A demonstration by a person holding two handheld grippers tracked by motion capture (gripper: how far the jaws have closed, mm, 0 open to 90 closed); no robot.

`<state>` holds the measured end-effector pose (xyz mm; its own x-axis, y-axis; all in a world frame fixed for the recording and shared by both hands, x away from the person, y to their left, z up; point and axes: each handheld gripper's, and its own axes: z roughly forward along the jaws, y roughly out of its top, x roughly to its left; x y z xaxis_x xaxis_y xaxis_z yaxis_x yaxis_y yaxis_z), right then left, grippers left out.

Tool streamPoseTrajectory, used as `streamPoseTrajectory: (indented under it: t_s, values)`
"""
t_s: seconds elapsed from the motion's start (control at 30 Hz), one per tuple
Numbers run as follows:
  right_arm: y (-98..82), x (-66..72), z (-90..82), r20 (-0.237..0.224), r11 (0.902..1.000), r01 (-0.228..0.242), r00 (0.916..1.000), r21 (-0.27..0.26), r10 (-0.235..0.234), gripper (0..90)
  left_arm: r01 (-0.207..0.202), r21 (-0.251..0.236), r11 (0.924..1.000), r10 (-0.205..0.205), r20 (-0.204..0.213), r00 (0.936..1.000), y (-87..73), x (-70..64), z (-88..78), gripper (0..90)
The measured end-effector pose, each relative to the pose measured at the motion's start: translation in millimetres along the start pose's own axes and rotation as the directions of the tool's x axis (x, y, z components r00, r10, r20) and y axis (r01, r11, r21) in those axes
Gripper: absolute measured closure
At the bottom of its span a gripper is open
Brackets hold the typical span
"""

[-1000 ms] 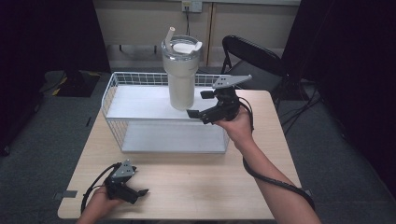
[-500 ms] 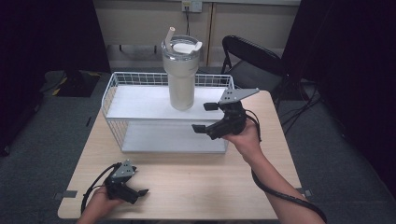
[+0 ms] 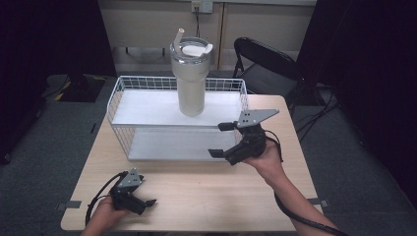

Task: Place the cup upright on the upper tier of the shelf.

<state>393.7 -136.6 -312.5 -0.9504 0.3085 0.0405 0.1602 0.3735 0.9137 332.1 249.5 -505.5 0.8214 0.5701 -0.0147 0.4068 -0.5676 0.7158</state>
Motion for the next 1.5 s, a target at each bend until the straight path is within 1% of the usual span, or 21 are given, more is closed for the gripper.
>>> streamPoseTrajectory:
  t_s: [0.13,0.4,0.53,0.6,0.67,0.7,0.73,0.8,0.83,0.87,1.13,1.17,1.2,1.33,1.37,1.4,1.5]
  values:
    - [-5.4,2.3,-1.9,-0.004,1.0,0.006,1.0,0.008,-0.006,7.1,0.0,0.0,1.0,0.0,0.0,1.0,0.0,0.0,0.0,0.0]
    - [-27.0,4.7,-6.2,-0.009,0.9999,0.003,1.0,0.014,-0.003,7.1,-0.001,0.002,1.0,0.002,-0.002,1.0,0.1,0.3,-0.1,0.1]
    - [-39.5,5.7,-6.4,-0.014,0.9996,-0.003,0.9999,0.028,0.004,7.1,-0.002,0.002,1.0,0.002,-0.002,1.0,0.1,0.3,-0.1,0.1]
    - [-47.5,5.3,-6.5,-0.021,0.9995,-0.013,0.9997,0.028,0.014,7.1,-0.001,0.002,1.0,0.001,-0.002,1.0,0.1,0.3,-0.1,0.1]
    - [-54.9,5.0,-6.7,-0.018,0.9992,-0.022,0.9996,0.034,0.022,7.1,-0.001,0.002,1.0,0.001,-0.002,1.0,0.1,0.3,-0.1,0.0]
    - [-54.9,5.0,-6.7,-0.018,0.9992,-0.022,0.9996,0.034,0.022,7.1,-0.001,0.002,1.0,0.001,-0.002,1.0,0.1,0.3,-0.1,0.1]
    - [-62.9,4.6,-7.4,-0.02,0.9991,-0.03,0.9993,0.031,0.031,7.1,-0.001,0.002,1.0,0.001,-0.002,1.0,0.1,0.3,-0.1,0.1]
    - [-68.7,3.9,-7.8,-0.017,0.9988,-0.031,0.9994,0.039,0.031,7.1,-0.001,0.002,1.0,0.001,-0.002,1.0,0.1,0.3,-0.1,0.1]
    - [-68.7,3.9,-7.8,-0.017,0.9988,-0.031,0.9994,0.039,0.031,7.1,-0.001,0.002,1.0,0.001,-0.002,1.0,0.1,0.3,-0.1,0.1]
    - [-75.0,2.8,-8.6,-0.014,0.9986,-0.037,0.9992,0.039,0.037,7.1,-0.001,0.002,1.0,0.001,-0.002,1.0,0.1,0.3,-0.1,0.1]
    - [-100.7,1.4,-10.3,-0.003,0.9969,-0.059,0.9982,0.052,0.059,7.1,-0.001,0.002,1.0,0.001,-0.002,1.0,0.0,0.3,-0.1,0.1]
    - [-100.7,1.4,-10.3,-0.003,0.9969,-0.059,0.9982,0.052,0.059,7.1,-0.001,0.002,1.0,0.001,-0.002,1.0,0.0,0.3,-0.1,0.1]
    - [-107.9,1.4,-10.9,-0.001,0.9965,-0.064,0.9979,0.053,0.064,7.1,-0.001,0.002,1.0,0.001,-0.002,1.0,0.1,0.3,-0.1,0.1]
    - [-122.9,1.0,-12.4,0.0,0.9949,-0.079,0.9969,0.063,0.079,7.1,-0.001,0.002,1.0,0.001,-0.002,1.0,0.1,0.3,-0.1,0.0]
    - [-122.9,1.0,-12.4,0.0,0.9949,-0.079,0.9969,0.063,0.079,7.1,-0.001,0.002,1.0,0.001,-0.002,1.0,0.1,0.3,-0.1,0.1]
    - [-130.9,0.6,-13.1,0.003,0.9935,-0.09,0.9959,0.069,0.09,7.1,-0.001,0.002,1.0,0.001,-0.002,1.0,0.1,0.3,-0.1,0.1]
    - [-142.9,-0.5,-14.6,0.003,0.9924,-0.1,0.9949,0.072,0.1,7.1,-0.001,0.002,1.0,0.001,-0.002,1.0,0.1,0.3,-0.1,0.1]
